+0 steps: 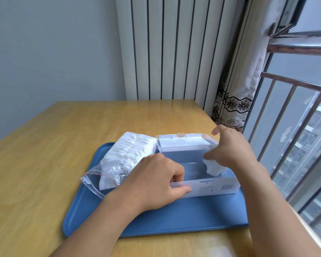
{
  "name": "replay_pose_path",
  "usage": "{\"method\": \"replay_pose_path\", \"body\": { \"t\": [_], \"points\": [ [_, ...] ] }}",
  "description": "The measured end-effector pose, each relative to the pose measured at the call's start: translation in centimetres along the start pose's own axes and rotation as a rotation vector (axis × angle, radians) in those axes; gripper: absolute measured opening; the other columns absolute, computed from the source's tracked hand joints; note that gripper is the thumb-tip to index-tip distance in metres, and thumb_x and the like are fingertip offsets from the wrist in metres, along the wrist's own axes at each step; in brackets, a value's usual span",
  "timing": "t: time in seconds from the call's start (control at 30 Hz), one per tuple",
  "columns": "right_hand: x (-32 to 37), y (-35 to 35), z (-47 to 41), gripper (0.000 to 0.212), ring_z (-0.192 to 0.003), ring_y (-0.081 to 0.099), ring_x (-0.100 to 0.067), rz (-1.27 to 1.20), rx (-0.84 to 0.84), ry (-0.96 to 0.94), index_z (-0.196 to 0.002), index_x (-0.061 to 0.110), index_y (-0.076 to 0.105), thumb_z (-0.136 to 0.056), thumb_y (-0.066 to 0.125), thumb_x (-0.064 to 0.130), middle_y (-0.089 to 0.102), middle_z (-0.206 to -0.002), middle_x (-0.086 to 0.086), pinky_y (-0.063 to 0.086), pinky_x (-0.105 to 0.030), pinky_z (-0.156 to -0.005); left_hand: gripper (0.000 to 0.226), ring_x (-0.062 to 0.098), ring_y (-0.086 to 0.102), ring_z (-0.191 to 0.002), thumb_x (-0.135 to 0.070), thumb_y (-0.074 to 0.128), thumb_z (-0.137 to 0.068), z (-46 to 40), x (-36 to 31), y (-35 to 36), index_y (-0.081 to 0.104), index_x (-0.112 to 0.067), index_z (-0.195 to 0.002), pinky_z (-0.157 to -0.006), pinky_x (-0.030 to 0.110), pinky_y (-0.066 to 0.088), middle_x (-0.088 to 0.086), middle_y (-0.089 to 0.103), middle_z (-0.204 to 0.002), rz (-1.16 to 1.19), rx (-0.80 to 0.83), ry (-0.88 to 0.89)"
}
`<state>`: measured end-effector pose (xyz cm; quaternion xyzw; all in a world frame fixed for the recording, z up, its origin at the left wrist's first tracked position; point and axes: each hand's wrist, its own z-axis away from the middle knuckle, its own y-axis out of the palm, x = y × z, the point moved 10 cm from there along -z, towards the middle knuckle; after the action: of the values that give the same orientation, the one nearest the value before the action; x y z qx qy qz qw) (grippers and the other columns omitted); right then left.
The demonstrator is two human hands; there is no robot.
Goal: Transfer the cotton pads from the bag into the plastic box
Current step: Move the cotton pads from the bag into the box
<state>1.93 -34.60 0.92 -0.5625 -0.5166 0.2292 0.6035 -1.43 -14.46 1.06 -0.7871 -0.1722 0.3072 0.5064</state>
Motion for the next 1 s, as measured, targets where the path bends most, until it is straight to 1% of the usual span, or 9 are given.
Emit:
{"method": "replay_pose_path", "body": {
  "t": [0.13, 0.27, 0.3, 0.37, 0.43, 0.5, 0.67, 0.8, 1.0],
  "points": [
    [0.6, 0.0, 0.0, 0.074, -0.112, 0.052, -0.024, -0.211, 0.037, -0.053, -0.128, 0.025, 0.059, -0.065, 0.090, 0.048, 0.054, -0.120, -0.004, 0.047, -0.036, -0.087, 0.037, 0.008, 0.050, -0.059, -0.050, 0.072, -0.080, 0.0, 0.1, 0.0, 0.050, -0.028, -0.060, -0.059, 0.022, 0.036, -0.008, 0.058, -0.058, -0.003, -0.004, -0.012],
    [2.0, -6.5, 1.9, 0.030, -0.086, 0.068, -0.016, -0.469, -0.351, -0.201, -0.095, 0.020, 0.076, -0.083, 0.075, 0.047, 0.073, -0.091, 0.002, 0.053, -0.032, -0.077, 0.037, 0.004, 0.046, -0.054, -0.049, 0.072, -0.081, 0.0, 0.3, -0.1, 0.050, -0.028, -0.061, -0.055, 0.017, 0.030, -0.011, 0.047, -0.052, -0.012, 0.002, -0.032],
    [2.2, -7.0, 2.2, 0.033, -0.074, 0.071, -0.018, -0.542, -0.338, -0.211, -0.083, 0.015, 0.077, -0.090, 0.069, 0.047, 0.075, -0.079, -0.001, 0.055, -0.032, -0.069, 0.038, 0.003, 0.045, -0.053, -0.049, 0.072, -0.081, 0.0, 0.3, -0.1, 0.049, -0.028, -0.060, -0.055, 0.016, 0.028, -0.011, 0.046, -0.052, -0.015, 0.004, -0.033],
    [3.3, -4.0, 2.5, 0.054, -0.060, 0.073, -0.024, -0.635, 0.036, -0.147, -0.075, 0.005, 0.075, -0.098, 0.055, 0.049, 0.075, -0.068, -0.011, 0.057, -0.033, -0.058, 0.039, 0.004, 0.044, -0.052, -0.050, 0.072, -0.081, 0.0, 0.3, 0.0, 0.047, -0.029, -0.059, -0.053, 0.015, 0.027, -0.010, 0.046, -0.052, -0.016, 0.008, -0.037],
    [3.9, 0.6, 4.0, 0.063, -0.064, 0.075, -0.026, -0.436, 0.424, -0.088, -0.081, 0.002, 0.075, -0.100, 0.047, 0.055, 0.076, -0.070, -0.013, 0.062, -0.037, -0.066, 0.040, 0.005, 0.043, -0.052, -0.049, 0.073, -0.081, -0.1, 0.4, -0.1, 0.048, -0.028, -0.059, -0.052, 0.016, 0.026, -0.009, 0.045, -0.052, -0.015, 0.002, -0.045],
    [3.3, 2.8, 4.2, 0.061, -0.077, 0.075, -0.023, -0.182, 0.503, -0.098, -0.084, 0.007, 0.075, -0.100, 0.045, 0.058, 0.078, -0.075, -0.007, 0.059, -0.039, -0.083, 0.038, 0.004, 0.044, -0.052, -0.050, 0.072, -0.081, -0.1, 0.7, -0.2, 0.049, -0.028, -0.060, -0.052, 0.015, 0.027, -0.009, 0.046, -0.052, -0.025, -0.002, -0.052],
    [3.4, 2.4, 3.1, 0.055, -0.083, 0.073, -0.023, -0.139, 0.391, -0.140, -0.084, 0.009, 0.073, -0.099, 0.049, 0.056, 0.077, -0.080, -0.004, 0.057, -0.038, -0.086, 0.034, 0.010, 0.047, -0.054, -0.049, 0.073, -0.081, -0.2, 0.9, -0.4, 0.054, -0.027, -0.063, -0.054, 0.022, 0.033, -0.006, 0.055, -0.057, -0.001, -0.019, -0.043],
    [4.6, 2.0, 3.9, 0.048, -0.080, 0.075, -0.026, -0.289, 0.441, -0.194, -0.088, 0.010, 0.074, -0.099, 0.051, 0.052, 0.076, -0.085, -0.006, 0.058, -0.033, -0.068, 0.037, 0.008, 0.045, -0.054, -0.054, 0.072, -0.082, -0.2, 1.0, -0.4, 0.054, -0.027, -0.065, -0.054, 0.022, 0.031, -0.008, 0.050, -0.054, -0.016, -0.038, -0.024],
    [2.3, -5.8, 2.5, 0.058, -0.046, 0.064, -0.025, -0.747, -0.140, -0.138, -0.069, 0.002, 0.071, -0.103, 0.049, 0.044, 0.070, -0.058, -0.014, 0.049, -0.028, -0.043, 0.056, 0.007, 0.061, -0.074, -0.078, 0.045, -0.078, 0.0, 0.9, -1.2, 0.067, -0.026, -0.077, -0.071, 0.030, 0.051, -0.012, 0.068, -0.074, 0.015, -0.117, -0.008]
  ]
}}
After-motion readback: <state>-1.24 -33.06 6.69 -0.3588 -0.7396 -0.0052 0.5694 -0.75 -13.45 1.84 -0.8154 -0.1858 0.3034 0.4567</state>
